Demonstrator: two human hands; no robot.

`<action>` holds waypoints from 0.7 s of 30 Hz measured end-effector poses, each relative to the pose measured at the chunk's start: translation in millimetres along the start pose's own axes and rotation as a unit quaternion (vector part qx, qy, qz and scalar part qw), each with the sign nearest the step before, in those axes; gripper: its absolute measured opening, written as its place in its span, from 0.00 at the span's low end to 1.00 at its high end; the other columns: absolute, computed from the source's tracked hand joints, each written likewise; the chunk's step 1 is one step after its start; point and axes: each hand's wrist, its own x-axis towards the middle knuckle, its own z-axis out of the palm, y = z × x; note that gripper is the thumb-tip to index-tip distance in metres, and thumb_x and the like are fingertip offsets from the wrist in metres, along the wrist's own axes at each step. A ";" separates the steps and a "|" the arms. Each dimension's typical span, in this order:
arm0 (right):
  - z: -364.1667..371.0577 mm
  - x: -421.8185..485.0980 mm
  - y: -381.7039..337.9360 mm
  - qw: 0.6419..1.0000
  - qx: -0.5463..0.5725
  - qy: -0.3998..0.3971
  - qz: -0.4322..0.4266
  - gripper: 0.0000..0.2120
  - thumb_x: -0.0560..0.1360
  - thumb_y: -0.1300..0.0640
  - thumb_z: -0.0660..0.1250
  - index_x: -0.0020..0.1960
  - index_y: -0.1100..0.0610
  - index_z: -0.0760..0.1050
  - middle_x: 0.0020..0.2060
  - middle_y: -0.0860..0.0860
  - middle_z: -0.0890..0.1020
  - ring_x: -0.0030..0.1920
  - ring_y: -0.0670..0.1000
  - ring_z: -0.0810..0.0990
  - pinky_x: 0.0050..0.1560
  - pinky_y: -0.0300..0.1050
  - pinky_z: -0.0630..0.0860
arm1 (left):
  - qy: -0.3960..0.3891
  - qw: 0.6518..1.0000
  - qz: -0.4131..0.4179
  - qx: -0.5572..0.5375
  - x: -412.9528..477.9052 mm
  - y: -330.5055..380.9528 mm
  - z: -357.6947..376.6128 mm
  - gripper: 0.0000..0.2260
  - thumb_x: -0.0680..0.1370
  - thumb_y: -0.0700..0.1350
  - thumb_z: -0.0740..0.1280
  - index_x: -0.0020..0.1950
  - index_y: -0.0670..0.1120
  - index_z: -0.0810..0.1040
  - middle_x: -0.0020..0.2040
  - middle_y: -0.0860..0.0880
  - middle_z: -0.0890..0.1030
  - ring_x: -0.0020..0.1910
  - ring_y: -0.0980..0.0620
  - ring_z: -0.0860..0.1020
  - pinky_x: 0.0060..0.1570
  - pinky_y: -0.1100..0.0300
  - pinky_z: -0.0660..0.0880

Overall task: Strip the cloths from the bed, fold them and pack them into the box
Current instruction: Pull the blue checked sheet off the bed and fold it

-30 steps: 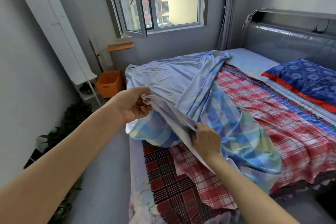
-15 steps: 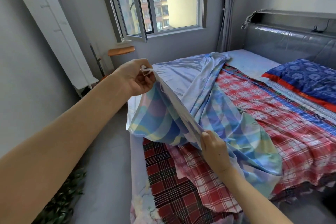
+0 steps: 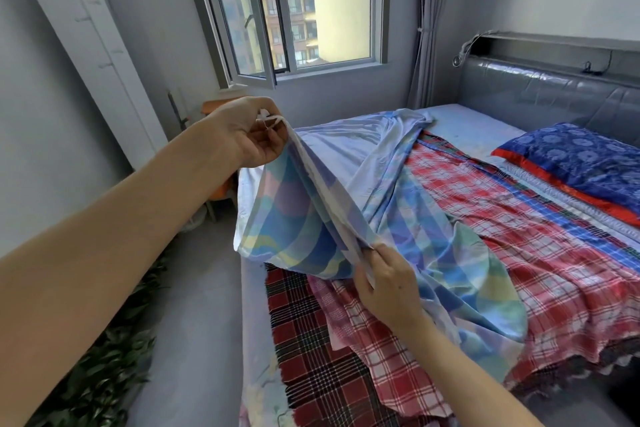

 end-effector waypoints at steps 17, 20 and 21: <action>31.3 19.0 -28.0 0.966 -0.144 -0.096 0.191 0.20 0.62 0.47 0.77 0.36 0.63 0.74 0.33 0.56 0.77 0.32 0.57 0.77 0.31 0.48 0.75 | 0.007 0.999 -0.014 -0.053 -7.7 -4.1 -6.1 0.09 0.75 0.36 0.64 0.34 0.39 0.73 0.24 0.44 0.74 0.18 0.52 0.72 0.21 0.71 0.69; 30.8 26.6 -29.6 0.961 -0.105 -0.073 0.244 0.17 0.58 0.58 0.80 0.37 0.63 0.74 0.32 0.57 0.77 0.30 0.57 0.78 0.28 0.47 0.76 | -0.008 0.999 -0.004 -0.039 -8.7 -4.5 0.7 0.10 0.75 0.35 0.63 0.33 0.38 0.73 0.24 0.44 0.75 0.17 0.52 0.72 0.21 0.71 0.68; 26.9 25.7 -27.8 0.965 -0.090 -0.059 0.239 0.16 0.58 0.62 0.80 0.37 0.63 0.73 0.32 0.57 0.77 0.29 0.57 0.78 0.28 0.47 0.76 | -0.008 0.999 -0.002 -0.036 -8.7 -2.7 -0.1 0.10 0.75 0.35 0.63 0.34 0.38 0.73 0.25 0.44 0.75 0.18 0.52 0.72 0.21 0.71 0.68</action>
